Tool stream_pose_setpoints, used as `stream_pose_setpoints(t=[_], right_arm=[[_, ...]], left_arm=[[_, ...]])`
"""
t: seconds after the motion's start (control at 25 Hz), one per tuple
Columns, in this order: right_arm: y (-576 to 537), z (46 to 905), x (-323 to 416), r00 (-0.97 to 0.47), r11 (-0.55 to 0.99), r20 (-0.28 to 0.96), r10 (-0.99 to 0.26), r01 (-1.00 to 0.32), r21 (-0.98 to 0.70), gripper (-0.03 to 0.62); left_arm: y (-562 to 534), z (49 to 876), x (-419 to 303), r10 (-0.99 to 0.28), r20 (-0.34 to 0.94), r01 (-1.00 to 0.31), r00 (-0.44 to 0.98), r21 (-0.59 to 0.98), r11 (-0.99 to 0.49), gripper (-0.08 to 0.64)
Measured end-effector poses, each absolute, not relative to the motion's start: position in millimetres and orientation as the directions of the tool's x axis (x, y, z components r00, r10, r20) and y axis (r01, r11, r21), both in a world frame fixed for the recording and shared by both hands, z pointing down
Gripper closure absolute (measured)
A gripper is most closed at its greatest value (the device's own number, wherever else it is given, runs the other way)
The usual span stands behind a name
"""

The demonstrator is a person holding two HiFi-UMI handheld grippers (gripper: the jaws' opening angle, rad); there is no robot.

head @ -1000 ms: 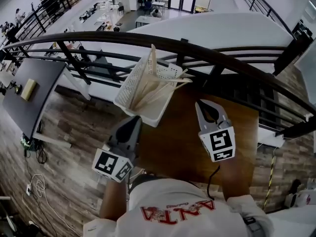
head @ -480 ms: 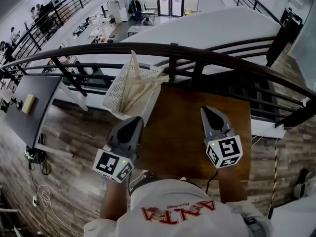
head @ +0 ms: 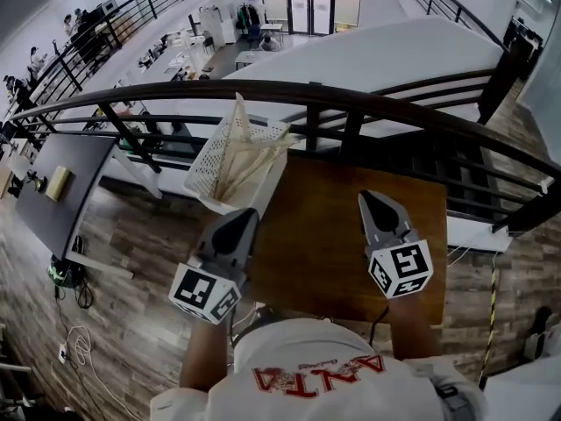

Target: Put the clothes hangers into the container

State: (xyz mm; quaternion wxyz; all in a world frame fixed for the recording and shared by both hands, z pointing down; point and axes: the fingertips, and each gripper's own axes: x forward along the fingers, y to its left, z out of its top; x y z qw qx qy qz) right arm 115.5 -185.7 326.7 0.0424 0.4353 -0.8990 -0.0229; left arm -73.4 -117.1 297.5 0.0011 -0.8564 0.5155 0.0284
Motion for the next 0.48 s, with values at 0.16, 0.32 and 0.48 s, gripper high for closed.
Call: stream_pose_setpoints(t=[0.16, 0.32, 0.48], right_arm=[[-188.6, 324.3, 115.1, -0.619, 0.622, 0.054, -0.783, -0.779, 0.079, 0.591], [-191.2, 326.1, 115.3, -0.620, 0.622, 0.057, -0.783, -0.779, 0.074, 0.591], [-191.2, 326.8, 112.5, -0.624, 0.627, 0.057, -0.779, -0.777, 0.065, 0.591]], left_arm=[[-119.3, 296.3, -75.3, -0.885, -0.048, -0.885, 0.462, 0.030, -0.464, 0.551], [-121.5, 297.1, -75.1, -0.884, -0.048, -0.884, 0.464, 0.029, -0.466, 0.551], [-123.0, 295.7, -78.0, -0.885, -0.048, -0.885, 0.463, 0.029, -0.465, 0.551]])
